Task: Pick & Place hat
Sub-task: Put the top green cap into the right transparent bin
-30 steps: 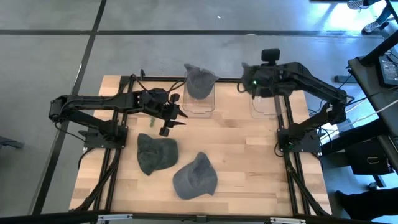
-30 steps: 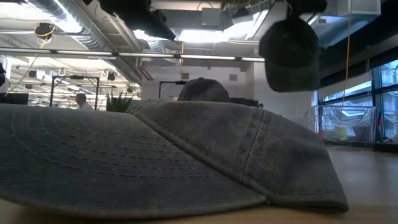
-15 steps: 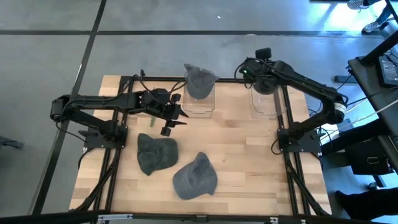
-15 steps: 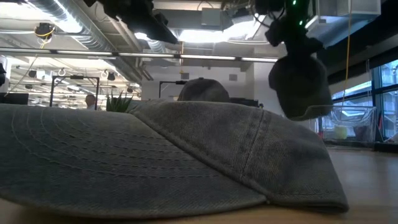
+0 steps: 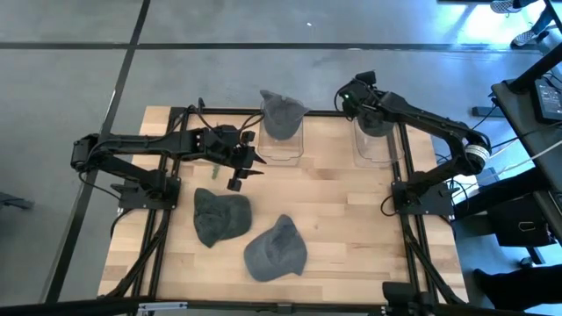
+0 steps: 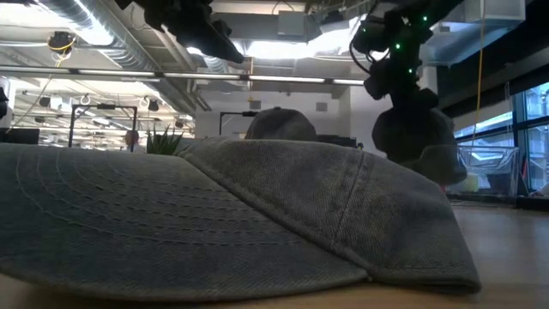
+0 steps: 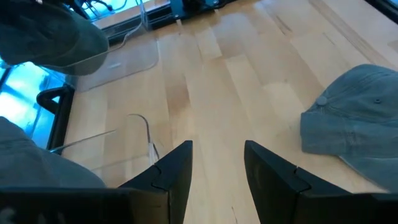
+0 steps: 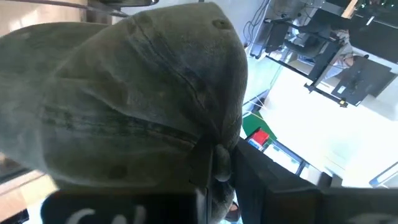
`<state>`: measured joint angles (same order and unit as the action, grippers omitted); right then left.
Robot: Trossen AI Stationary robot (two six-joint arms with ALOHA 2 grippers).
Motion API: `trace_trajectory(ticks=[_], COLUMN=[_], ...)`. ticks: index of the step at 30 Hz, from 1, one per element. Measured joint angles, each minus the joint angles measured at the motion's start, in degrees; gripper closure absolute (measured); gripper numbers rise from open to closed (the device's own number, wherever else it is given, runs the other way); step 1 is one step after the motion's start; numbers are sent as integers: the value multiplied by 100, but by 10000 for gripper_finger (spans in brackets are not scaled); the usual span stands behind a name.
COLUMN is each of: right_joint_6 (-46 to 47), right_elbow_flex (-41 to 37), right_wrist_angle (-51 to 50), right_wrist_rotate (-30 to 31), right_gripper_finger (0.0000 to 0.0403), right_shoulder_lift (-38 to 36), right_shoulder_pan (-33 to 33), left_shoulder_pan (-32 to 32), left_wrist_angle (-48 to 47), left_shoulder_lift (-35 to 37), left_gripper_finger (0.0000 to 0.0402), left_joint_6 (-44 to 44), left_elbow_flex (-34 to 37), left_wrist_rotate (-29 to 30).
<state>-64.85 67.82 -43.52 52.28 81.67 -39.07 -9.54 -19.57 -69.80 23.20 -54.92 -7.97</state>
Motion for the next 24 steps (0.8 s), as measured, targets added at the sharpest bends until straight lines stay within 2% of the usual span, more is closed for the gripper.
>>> trace_trajectory(ticks=[6, 11, 24], right_joint_6=[-41, -11, -137], right_elbow_flex=[-263, -263, -259], right_wrist_angle=[319, 364, 683], right_wrist_rotate=[-235, -291, -343], right_gripper_finger=[357, 345, 235], right_shoulder_lift=[0, -2, -2], right_shoulder_pan=[-221, -313, -397], left_shoulder_pan=[0, 0, -2], left_wrist_angle=[0, 2, 33], left_shoulder_lift=[0, 0, 0], left_gripper_finger=[260, 260, 260], left_joint_6=[7, 7, 9], left_elbow_flex=[0, 0, 0], left_wrist_rotate=[27, 352, 592])
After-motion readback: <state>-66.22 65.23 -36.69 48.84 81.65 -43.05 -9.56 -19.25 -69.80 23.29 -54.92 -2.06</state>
